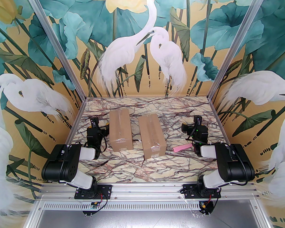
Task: Unpack the express box
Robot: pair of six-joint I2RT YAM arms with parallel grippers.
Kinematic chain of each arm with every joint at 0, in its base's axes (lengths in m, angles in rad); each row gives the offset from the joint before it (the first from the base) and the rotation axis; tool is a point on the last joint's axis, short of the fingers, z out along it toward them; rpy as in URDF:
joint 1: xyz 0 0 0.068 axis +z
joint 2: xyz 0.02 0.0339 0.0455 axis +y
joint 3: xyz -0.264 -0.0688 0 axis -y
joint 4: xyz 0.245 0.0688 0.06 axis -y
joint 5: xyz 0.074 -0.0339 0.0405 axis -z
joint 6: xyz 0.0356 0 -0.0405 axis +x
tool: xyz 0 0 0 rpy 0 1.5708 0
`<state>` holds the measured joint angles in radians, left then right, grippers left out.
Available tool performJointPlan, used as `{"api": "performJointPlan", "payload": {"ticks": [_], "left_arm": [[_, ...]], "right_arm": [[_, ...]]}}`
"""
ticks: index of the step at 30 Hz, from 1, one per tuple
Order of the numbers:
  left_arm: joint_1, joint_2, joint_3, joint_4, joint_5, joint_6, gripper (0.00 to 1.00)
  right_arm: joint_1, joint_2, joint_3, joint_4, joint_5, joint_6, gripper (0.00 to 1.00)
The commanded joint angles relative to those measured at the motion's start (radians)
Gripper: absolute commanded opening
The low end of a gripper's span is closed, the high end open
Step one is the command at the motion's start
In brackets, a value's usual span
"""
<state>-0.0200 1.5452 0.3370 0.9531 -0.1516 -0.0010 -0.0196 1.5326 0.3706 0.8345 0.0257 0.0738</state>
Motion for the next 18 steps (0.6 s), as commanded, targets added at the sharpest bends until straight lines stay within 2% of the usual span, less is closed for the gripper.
{"api": "performJointPlan", "payload": {"ticks": [1, 18], "left_arm": [[-0.011, 0.016, 0.025, 0.036, 0.000, 0.020, 1.00], [0.002, 0.016, 0.034, 0.016, 0.023, 0.013, 0.99]], "right_arm": [[0.003, 0.012, 0.022, 0.034, 0.008, -0.014, 0.99], [-0.008, 0.014, 0.025, 0.025, -0.003, -0.002, 0.99]]}}
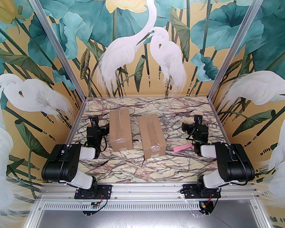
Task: Unpack the express box
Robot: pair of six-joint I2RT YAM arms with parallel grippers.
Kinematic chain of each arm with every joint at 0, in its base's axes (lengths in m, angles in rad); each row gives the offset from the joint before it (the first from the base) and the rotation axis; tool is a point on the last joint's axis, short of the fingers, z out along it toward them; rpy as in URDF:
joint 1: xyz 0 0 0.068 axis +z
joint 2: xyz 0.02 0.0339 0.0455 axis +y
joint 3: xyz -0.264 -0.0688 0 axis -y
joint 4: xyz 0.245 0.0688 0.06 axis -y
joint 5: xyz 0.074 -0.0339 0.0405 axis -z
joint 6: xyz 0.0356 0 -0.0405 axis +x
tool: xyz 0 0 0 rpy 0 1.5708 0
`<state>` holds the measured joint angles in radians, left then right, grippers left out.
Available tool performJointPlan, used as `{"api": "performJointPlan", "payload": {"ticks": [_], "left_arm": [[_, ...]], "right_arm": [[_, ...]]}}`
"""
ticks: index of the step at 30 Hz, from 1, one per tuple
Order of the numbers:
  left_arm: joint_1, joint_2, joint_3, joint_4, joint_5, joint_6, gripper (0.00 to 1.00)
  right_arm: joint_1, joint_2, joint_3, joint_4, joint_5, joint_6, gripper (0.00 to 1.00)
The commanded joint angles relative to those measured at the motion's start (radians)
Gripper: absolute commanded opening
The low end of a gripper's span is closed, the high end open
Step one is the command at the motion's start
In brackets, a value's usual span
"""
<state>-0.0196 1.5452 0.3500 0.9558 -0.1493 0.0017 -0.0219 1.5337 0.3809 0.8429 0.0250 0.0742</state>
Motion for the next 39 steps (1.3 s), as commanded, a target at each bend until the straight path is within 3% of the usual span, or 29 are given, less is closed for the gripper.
{"api": "performJointPlan", "payload": {"ticks": [1, 13, 15, 17, 22, 27, 30, 33, 35, 39], "left_arm": [[0.001, 0.016, 0.021, 0.013, 0.022, 0.011, 1.00], [0.001, 0.015, 0.020, 0.013, 0.022, 0.011, 0.99], [0.004, 0.010, 0.015, 0.021, 0.023, 0.007, 0.99], [0.007, -0.043, 0.013, -0.016, 0.013, -0.001, 0.99], [0.020, -0.266, 0.104, -0.336, -0.004, -0.031, 1.00], [0.020, -0.474, 0.269, -0.740, 0.052, -0.127, 1.00], [0.021, -0.534, 0.416, -1.034, 0.170, -0.208, 0.99], [0.015, -0.551, 0.511, -1.207, 0.333, -0.245, 0.99], [0.003, -0.558, 0.557, -1.293, 0.381, -0.258, 0.99], [-0.064, -0.558, 0.635, -1.399, 0.474, -0.280, 0.99]], "right_arm": [[-0.006, 0.013, 0.015, 0.016, -0.002, -0.004, 0.99], [-0.007, 0.011, 0.013, 0.022, -0.002, -0.005, 0.99], [-0.004, -0.005, 0.011, 0.020, 0.047, 0.013, 0.99], [-0.003, -0.084, 0.032, -0.090, 0.095, 0.027, 0.99], [0.000, -0.298, 0.158, -0.436, 0.063, 0.080, 0.99], [0.040, -0.435, 0.350, -0.973, 0.018, 0.371, 0.94], [0.102, -0.483, 0.417, -1.245, -0.024, 0.533, 0.91], [0.238, -0.557, 0.431, -1.393, -0.006, 0.591, 0.87], [0.318, -0.601, 0.425, -1.464, 0.026, 0.638, 0.86], [0.346, -0.638, 0.354, -1.549, -0.006, 0.727, 0.85]]}}
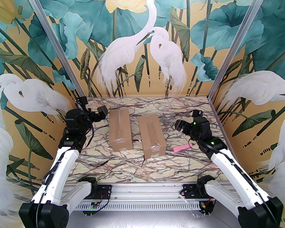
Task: Unpack the express box
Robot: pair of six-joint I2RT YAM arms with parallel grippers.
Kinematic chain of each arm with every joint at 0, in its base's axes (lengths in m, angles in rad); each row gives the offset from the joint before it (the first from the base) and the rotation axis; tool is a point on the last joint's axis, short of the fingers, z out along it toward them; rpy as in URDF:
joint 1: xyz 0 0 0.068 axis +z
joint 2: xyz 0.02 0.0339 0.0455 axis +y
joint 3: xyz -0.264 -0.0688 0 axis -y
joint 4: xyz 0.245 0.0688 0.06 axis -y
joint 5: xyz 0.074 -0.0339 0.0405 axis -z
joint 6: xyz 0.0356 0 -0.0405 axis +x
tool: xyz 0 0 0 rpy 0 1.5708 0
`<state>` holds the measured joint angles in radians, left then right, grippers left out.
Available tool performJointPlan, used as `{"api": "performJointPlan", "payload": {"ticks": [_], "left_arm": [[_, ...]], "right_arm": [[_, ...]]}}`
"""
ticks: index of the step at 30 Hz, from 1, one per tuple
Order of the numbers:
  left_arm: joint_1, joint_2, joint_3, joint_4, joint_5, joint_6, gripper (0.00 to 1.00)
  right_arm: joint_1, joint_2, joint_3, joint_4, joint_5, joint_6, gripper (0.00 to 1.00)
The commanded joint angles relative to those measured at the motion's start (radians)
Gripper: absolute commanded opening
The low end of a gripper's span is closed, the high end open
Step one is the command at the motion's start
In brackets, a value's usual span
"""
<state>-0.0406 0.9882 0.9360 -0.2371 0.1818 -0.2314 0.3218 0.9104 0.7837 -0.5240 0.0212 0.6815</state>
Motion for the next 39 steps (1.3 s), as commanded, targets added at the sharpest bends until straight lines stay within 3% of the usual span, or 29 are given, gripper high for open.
{"api": "performJointPlan", "payload": {"ticks": [1, 6, 13, 20, 26, 34, 39], "left_arm": [[-0.064, 0.006, 0.068, -0.223, 0.153, -0.058, 0.99], [-0.224, 0.086, 0.186, -0.317, 0.115, -0.062, 0.99], [-0.333, 0.199, 0.266, -0.328, 0.073, -0.081, 0.99], [-0.337, 0.243, 0.329, -0.338, 0.012, -0.047, 0.99], [-0.332, 0.285, 0.377, -0.391, -0.056, 0.000, 0.99], [-0.330, 0.338, 0.397, -0.419, 0.002, -0.005, 1.00], [-0.329, 0.361, 0.415, -0.443, 0.036, -0.005, 0.99]], "right_arm": [[0.002, -0.013, -0.068, -0.194, 0.000, 0.136, 0.84], [0.002, 0.040, -0.125, -0.166, -0.044, 0.237, 0.83], [0.000, 0.124, -0.177, -0.079, -0.006, 0.410, 0.80], [-0.007, 0.272, -0.158, -0.050, -0.013, 0.563, 0.78], [-0.028, 0.432, -0.108, 0.000, -0.044, 0.571, 0.78], [-0.063, 0.565, -0.060, 0.006, -0.047, 0.538, 0.72], [-0.094, 0.617, -0.046, 0.008, -0.056, 0.478, 0.60]]}}
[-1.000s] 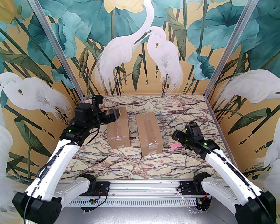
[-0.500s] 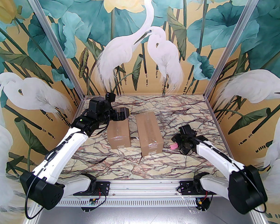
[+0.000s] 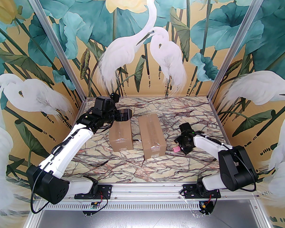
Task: Unpack the express box
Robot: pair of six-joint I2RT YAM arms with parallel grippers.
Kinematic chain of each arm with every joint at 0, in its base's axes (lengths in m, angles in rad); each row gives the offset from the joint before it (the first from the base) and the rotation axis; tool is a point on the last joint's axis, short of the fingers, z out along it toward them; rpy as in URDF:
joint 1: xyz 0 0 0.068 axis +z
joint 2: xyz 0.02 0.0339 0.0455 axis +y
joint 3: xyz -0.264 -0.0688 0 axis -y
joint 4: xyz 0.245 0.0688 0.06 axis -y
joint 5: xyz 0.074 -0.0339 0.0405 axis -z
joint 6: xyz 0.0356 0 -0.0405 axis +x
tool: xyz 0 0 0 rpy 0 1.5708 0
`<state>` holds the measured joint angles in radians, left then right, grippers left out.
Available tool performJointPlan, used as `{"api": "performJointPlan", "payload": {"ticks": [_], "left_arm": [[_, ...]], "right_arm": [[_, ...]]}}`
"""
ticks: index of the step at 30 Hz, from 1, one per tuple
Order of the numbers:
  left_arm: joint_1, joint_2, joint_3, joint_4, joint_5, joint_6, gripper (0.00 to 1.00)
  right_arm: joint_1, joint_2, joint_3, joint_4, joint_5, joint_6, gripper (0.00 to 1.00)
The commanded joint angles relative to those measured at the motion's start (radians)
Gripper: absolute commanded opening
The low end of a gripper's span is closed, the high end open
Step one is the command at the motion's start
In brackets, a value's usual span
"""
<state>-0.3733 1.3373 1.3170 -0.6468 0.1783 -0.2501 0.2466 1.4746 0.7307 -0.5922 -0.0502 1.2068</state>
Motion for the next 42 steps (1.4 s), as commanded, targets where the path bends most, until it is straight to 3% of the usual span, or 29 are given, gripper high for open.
{"api": "performJointPlan", "payload": {"ticks": [1, 6, 14, 20, 25, 30, 36, 42], "left_arm": [[0.002, 0.014, 0.036, -0.038, 0.046, 0.015, 1.00], [-0.012, 0.026, 0.040, -0.069, 0.084, 0.006, 0.99], [-0.075, 0.028, 0.060, -0.128, 0.104, -0.036, 0.99], [-0.176, 0.042, 0.076, -0.142, 0.071, -0.116, 0.99], [-0.283, 0.142, 0.123, -0.154, 0.021, -0.197, 1.00], [-0.305, 0.221, 0.168, -0.206, 0.010, -0.282, 1.00], [-0.324, 0.175, 0.132, -0.226, -0.084, -0.366, 1.00], [-0.370, 0.183, 0.064, -0.175, -0.069, -0.445, 0.99]], "right_arm": [[-0.023, 0.060, 0.008, 0.082, 0.015, -0.060, 0.56], [-0.032, 0.104, 0.038, 0.093, 0.010, -0.151, 0.42], [-0.032, 0.178, 0.155, 0.020, 0.008, -0.351, 0.32], [-0.025, 0.185, 0.207, -0.041, 0.063, -0.452, 0.29], [-0.019, 0.164, 0.228, -0.075, 0.114, -0.505, 0.29], [-0.018, 0.138, 0.205, -0.051, 0.075, -0.520, 0.29], [-0.018, 0.124, 0.167, -0.023, 0.050, -0.530, 0.30], [-0.018, 0.115, 0.156, -0.007, 0.034, -0.544, 0.29]]}}
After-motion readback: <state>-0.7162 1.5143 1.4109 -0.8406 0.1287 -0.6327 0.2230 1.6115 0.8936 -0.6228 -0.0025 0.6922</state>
